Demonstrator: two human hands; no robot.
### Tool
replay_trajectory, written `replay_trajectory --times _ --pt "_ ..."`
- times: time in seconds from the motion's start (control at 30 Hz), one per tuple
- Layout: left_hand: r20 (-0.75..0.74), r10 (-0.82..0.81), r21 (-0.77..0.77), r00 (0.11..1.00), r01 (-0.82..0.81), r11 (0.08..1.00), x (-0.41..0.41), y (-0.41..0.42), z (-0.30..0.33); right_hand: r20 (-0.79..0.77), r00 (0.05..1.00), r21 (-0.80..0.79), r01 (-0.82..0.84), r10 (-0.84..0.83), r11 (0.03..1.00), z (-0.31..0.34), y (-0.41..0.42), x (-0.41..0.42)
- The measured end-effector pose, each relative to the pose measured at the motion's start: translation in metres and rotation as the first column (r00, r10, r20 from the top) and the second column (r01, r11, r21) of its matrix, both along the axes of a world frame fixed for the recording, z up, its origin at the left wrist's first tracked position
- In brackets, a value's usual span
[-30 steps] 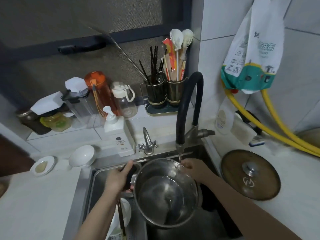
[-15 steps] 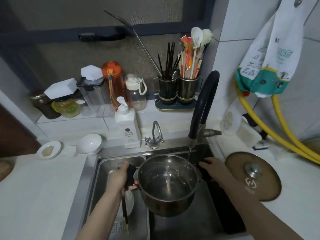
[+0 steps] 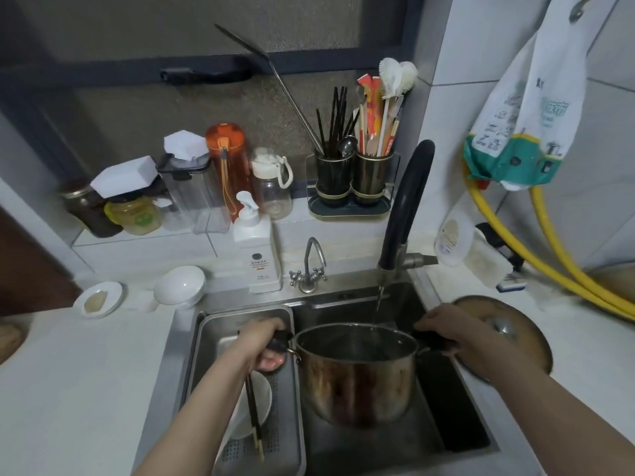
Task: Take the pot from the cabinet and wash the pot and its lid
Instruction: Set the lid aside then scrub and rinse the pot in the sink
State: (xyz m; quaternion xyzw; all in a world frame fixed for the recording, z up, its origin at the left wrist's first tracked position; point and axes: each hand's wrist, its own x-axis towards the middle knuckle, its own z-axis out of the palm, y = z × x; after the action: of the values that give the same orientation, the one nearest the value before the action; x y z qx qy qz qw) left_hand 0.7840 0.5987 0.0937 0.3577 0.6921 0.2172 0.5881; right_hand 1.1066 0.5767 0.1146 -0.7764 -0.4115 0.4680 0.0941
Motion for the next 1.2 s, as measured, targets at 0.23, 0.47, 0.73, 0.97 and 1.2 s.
replay_trajectory --times 0.23,0.47,0.73,0.97,1.2 --pt "0.09 0.008 -0.033 0.996 -0.005 0.999 0.002 0.004 -0.004 -0.018 0.997 -0.136 0.071 -0.074 0.988 -0.004 0.0 0.007" --pt "0.024 0.017 -0.073 1.0 -0.015 0.997 0.0 0.011 -0.016 -0.1 0.995 0.016 -0.002 0.004 1.0 0.001 -0.006 0.007" --pt "0.111 0.051 -0.178 0.992 -0.031 0.984 -0.002 0.021 -0.018 -0.48 0.875 0.189 0.181 -0.071 0.965 -0.016 -0.038 0.007" --pt "0.428 -0.174 0.026 0.887 0.18 0.983 -0.022 0.008 -0.027 -0.426 0.892 0.268 0.283 -0.15 0.921 -0.027 -0.051 -0.003" --pt "0.515 -0.19 0.095 0.836 0.165 0.982 -0.032 -0.005 -0.03 -0.594 0.79 0.155 0.297 -0.152 0.942 -0.028 -0.043 0.007"
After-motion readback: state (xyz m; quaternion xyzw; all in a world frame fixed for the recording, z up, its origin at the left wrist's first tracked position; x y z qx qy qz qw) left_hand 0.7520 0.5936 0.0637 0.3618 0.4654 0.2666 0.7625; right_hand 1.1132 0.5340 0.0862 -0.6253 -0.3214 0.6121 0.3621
